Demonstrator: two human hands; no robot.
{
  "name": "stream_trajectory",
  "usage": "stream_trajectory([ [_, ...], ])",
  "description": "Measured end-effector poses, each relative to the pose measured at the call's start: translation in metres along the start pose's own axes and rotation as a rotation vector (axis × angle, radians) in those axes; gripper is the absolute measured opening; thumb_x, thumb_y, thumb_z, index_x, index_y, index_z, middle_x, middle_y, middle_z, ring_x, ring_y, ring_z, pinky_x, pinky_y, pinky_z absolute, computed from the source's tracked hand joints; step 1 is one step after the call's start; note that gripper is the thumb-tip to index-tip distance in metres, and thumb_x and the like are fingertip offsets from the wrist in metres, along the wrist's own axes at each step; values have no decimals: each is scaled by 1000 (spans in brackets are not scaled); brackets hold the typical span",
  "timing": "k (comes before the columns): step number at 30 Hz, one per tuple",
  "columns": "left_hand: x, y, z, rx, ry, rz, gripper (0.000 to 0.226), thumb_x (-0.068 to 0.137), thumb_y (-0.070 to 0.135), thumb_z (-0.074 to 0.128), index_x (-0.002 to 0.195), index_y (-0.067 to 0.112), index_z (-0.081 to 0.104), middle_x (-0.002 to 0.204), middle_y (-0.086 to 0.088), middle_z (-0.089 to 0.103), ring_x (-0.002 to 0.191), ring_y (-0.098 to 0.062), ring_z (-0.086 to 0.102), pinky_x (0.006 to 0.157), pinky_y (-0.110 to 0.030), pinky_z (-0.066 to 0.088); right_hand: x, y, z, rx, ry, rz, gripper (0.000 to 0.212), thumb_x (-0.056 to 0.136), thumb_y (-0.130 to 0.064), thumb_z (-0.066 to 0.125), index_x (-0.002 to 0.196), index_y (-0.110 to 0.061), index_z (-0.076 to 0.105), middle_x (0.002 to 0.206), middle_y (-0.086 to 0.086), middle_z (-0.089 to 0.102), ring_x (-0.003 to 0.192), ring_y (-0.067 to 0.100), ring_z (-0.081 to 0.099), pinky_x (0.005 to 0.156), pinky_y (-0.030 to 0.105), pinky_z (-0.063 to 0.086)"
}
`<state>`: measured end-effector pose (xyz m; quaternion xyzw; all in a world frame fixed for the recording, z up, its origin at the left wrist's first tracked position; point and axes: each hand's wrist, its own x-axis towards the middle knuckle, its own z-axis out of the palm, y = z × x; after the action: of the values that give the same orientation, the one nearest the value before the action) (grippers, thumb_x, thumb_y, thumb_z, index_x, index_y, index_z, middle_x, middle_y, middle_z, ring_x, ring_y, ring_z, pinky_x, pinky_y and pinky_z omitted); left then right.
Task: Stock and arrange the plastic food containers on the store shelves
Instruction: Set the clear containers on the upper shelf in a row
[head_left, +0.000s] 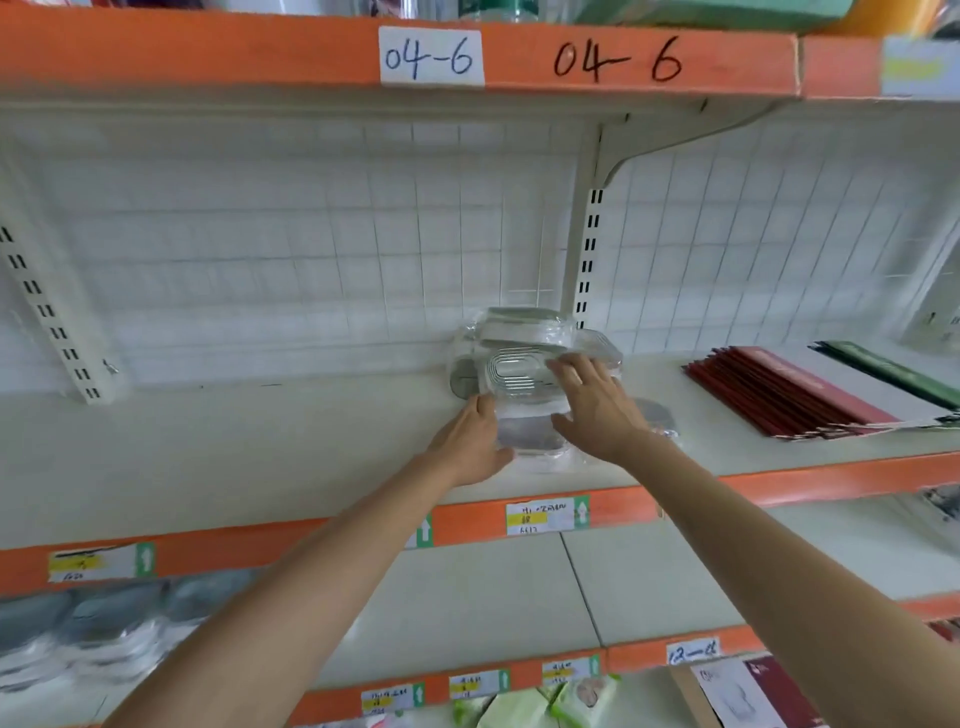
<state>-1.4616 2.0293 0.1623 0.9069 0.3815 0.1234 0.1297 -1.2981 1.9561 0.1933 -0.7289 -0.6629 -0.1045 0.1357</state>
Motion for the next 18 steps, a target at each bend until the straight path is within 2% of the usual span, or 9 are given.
stream_trajectory([
  [3,5,-5,2,-75,-9,-10,65,88,29,62,132,-3,25,133,-23,42,117,-36,51,93,-41,43,8,-3,7,6,-116,3,76,88,-29,60,150,-20,16,156,4,8,141,28,13,112,43,24],
  [6,6,-11,8,-91,34,15,67,86,28,65,133,-1,26,134,-20,43,118,-36,50,90,-37,43,15,-1,11,-42,-167,20,77,86,-35,61,148,-22,18,157,7,4,139,31,10,109,44,29],
  [10,0,-22,11,-189,7,-11,68,83,28,68,134,7,30,138,-9,43,118,-28,50,83,-28,39,31,-10,7,-58,-121,19,61,82,-43,63,130,-14,38,144,11,26,129,32,22,101,41,36],
  [12,-3,-27,10,-227,11,-47,69,76,31,74,128,11,33,133,-4,47,111,-25,53,76,-27,38,36,-19,8,-93,-136,23,59,80,-45,64,121,-11,39,137,10,36,125,30,27,99,40,36],
  [15,-5,-29,2,-162,-23,-32,69,71,32,78,120,9,34,121,-7,50,101,-27,55,72,-31,42,42,-28,12,-167,-128,40,61,78,-46,65,119,-10,37,131,8,44,121,28,31,98,37,32],
  [18,-8,-33,-8,-134,-67,-4,69,73,28,77,124,7,36,121,-10,49,103,-26,53,78,-33,45,45,-31,8,-187,-94,62,68,78,-49,64,127,-13,35,130,5,45,121,26,33,98,39,31],
])
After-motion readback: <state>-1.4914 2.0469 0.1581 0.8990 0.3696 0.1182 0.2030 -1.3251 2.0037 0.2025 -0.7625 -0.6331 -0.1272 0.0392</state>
